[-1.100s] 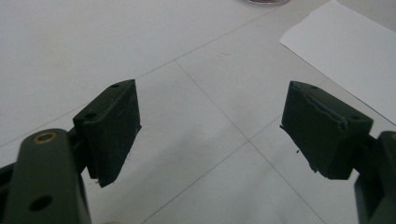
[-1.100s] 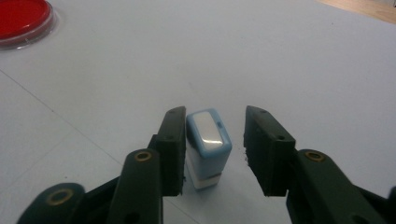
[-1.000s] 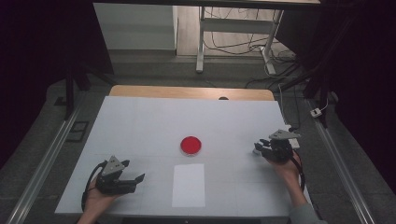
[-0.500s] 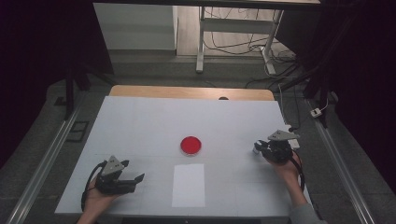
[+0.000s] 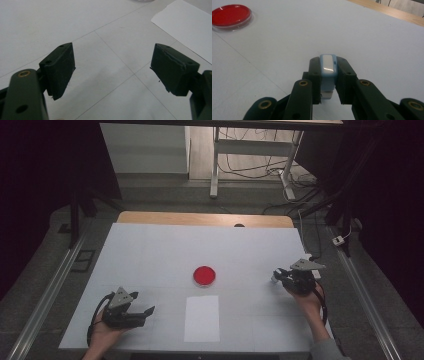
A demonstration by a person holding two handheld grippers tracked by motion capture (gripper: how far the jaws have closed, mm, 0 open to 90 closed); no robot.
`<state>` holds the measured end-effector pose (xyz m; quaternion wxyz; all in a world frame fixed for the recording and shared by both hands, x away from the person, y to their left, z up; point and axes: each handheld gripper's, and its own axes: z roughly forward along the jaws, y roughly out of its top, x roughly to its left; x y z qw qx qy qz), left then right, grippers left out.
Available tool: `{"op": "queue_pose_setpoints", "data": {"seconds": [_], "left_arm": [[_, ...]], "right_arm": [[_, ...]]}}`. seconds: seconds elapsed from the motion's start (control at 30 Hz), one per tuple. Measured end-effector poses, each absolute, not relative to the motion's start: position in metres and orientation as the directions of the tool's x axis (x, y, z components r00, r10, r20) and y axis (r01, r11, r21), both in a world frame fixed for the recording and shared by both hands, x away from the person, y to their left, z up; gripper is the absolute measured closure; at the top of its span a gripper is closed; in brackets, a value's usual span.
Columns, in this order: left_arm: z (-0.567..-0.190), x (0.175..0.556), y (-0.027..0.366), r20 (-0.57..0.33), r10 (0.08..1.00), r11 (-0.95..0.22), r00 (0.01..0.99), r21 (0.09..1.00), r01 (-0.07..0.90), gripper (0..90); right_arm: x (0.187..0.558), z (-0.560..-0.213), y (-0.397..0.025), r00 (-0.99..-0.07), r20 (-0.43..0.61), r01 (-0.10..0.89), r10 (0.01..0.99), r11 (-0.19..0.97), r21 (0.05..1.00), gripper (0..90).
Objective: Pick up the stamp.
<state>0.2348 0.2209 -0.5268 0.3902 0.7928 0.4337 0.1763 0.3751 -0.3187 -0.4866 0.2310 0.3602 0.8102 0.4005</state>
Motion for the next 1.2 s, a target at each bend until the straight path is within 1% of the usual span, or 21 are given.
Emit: {"op": "queue_pose_setpoints", "data": {"seconds": [0.37, 0.63, 0.73, 0.83, 1.07, 1.2], "left_arm": [[-0.527, 0.235, 0.221, -0.059, 0.824, -0.32, 0.563, 0.772, 0.55, 19.4], [-0.527, 0.235, 0.221, -0.059, 0.825, -0.32, 0.562, 0.771, 0.55, 19.4], [-0.527, 0.235, 0.221, -0.059, 0.825, -0.32, 0.562, 0.771, 0.551, 19.4], [-0.527, 0.235, 0.221, -0.059, 0.825, -0.319, 0.562, 0.771, 0.551, 19.4], [-0.528, 0.235, 0.221, -0.06, 0.825, -0.319, 0.562, 0.771, 0.551, 19.4], [-0.528, 0.235, 0.221, -0.06, 0.825, -0.319, 0.561, 0.771, 0.552, 19.4]], "right_arm": [[0.371, -0.478, -0.32, -0.624, -0.061, 0.369, 0.779, 0.362, 0.856, 75.3], [0.37, -0.475, -0.321, -0.619, -0.032, 0.372, 0.785, 0.329, 0.868, 75.3], [0.369, -0.473, -0.321, -0.625, -0.005, 0.375, 0.78, 0.307, 0.875, 75.3], [0.369, -0.471, -0.32, -0.635, 0.008, 0.373, 0.772, 0.298, 0.878, 75.3], [0.367, -0.467, -0.316, -0.642, -0.008, 0.359, 0.767, 0.309, 0.881, 75.4], [0.366, -0.466, -0.315, -0.642, 0.005, 0.363, 0.767, 0.299, 0.882, 75.4]]}}
